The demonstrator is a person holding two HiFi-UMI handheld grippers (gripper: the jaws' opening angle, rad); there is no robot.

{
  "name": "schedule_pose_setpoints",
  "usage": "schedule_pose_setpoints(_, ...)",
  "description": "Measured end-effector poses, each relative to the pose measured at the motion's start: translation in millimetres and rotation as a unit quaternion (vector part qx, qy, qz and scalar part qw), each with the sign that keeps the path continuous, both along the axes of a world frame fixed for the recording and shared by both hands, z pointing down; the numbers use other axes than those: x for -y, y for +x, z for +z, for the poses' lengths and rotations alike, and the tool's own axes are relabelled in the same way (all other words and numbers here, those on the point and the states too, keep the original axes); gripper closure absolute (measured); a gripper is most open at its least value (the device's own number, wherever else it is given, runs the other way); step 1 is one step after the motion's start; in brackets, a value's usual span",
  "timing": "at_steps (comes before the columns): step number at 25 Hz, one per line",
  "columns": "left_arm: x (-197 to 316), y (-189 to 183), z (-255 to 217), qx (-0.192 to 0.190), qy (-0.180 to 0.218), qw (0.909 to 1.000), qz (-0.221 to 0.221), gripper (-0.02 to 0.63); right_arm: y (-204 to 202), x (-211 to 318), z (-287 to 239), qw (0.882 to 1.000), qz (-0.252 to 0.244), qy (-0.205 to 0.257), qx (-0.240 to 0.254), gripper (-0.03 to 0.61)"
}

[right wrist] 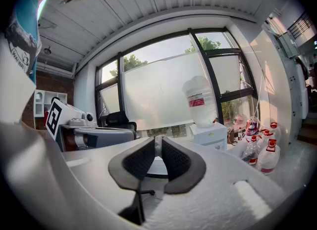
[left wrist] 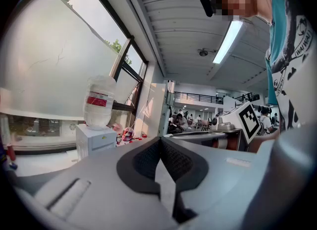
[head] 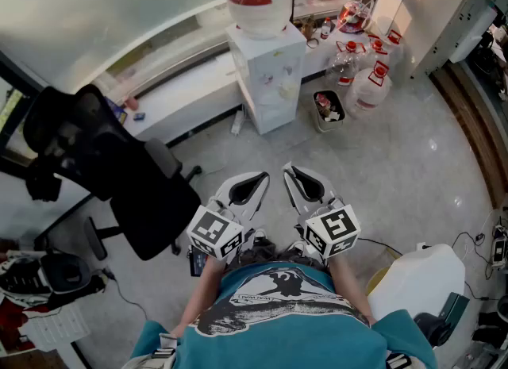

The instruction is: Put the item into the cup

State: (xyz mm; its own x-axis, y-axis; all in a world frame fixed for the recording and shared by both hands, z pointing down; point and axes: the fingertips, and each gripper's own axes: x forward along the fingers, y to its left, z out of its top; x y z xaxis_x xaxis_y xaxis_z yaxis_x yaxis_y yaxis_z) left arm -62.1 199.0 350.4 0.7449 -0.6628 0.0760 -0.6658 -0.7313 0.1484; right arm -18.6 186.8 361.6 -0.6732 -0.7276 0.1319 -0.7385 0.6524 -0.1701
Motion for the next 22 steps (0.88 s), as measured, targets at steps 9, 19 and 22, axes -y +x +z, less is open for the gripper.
schedule_pose_setpoints(9, 5.3, -12.3, 1.4, 0.003, -0.008, 0.9999, 0.007, 0.601, -15.4, 6.3, -3.0, 1.0, -0.001, 0.001, 0.0, 0.534)
schedule_pose_setpoints(19, 5.2, -43.8, 7.6, 0.007, -0.009, 0.9997, 0.023, 0.601, -38.2, 7.9, -0.9, 1.0, 0.024, -0.002, 0.013, 0.534)
schedule_pose_setpoints(22, 6.8, -53.4, 12.4, 0.01, -0.013, 0.9994, 0.03, 0.601, -44.2, 8.3, 3.3, 0.999, 0.036, -0.007, 0.015, 0.534)
